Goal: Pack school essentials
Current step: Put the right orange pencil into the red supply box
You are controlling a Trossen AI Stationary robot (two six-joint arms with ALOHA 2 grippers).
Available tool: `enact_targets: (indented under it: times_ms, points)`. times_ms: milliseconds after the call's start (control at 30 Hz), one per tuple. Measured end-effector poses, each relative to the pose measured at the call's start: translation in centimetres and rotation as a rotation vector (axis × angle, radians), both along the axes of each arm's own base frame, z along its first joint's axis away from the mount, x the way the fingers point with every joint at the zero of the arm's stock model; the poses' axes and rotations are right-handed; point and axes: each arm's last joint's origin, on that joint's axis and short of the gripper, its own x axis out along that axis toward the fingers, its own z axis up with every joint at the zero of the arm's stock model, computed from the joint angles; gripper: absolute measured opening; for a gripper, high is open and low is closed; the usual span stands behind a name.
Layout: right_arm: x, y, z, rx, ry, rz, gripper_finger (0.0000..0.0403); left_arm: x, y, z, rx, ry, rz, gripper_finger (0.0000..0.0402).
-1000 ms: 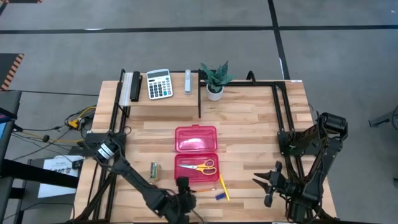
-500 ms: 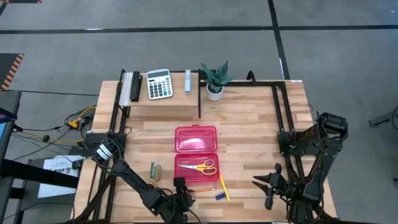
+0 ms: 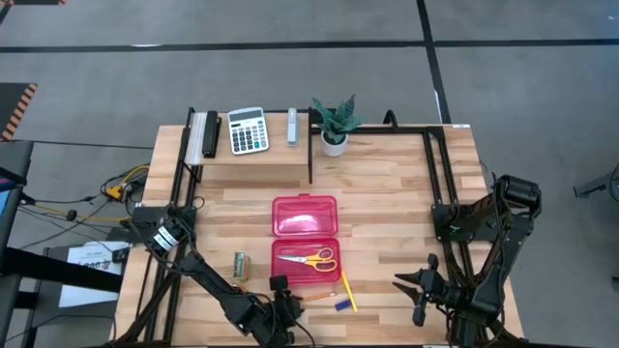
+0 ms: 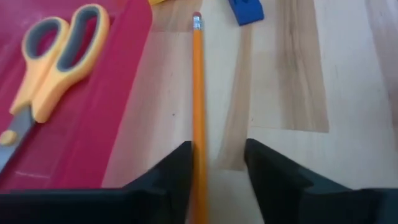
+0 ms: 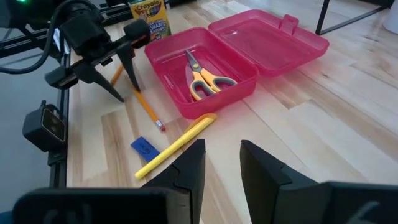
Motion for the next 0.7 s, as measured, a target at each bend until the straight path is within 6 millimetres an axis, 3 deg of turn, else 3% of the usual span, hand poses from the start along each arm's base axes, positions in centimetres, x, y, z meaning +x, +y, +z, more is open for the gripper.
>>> enact_targets:
  times_ms: [167, 400, 700]
  points:
    - [0.0, 0.0, 0.0, -0.001, 0.000, 0.000, 0.0108, 0.1, 0.4, -0.2, -0.058, 0.050, 0.020, 0.0016]
    - [0.0, 0.0, 0.0, -0.004, 0.001, 0.000, 0.0108, 0.5, 0.9, -0.2, -0.070, 0.049, 0.036, 0.0004]
    - [0.0, 0.0, 0.0, -0.004, 0.001, 0.000, 0.0108, 1.9, -0.1, 1.7, -0.024, 0.019, 0.015, 0.0001]
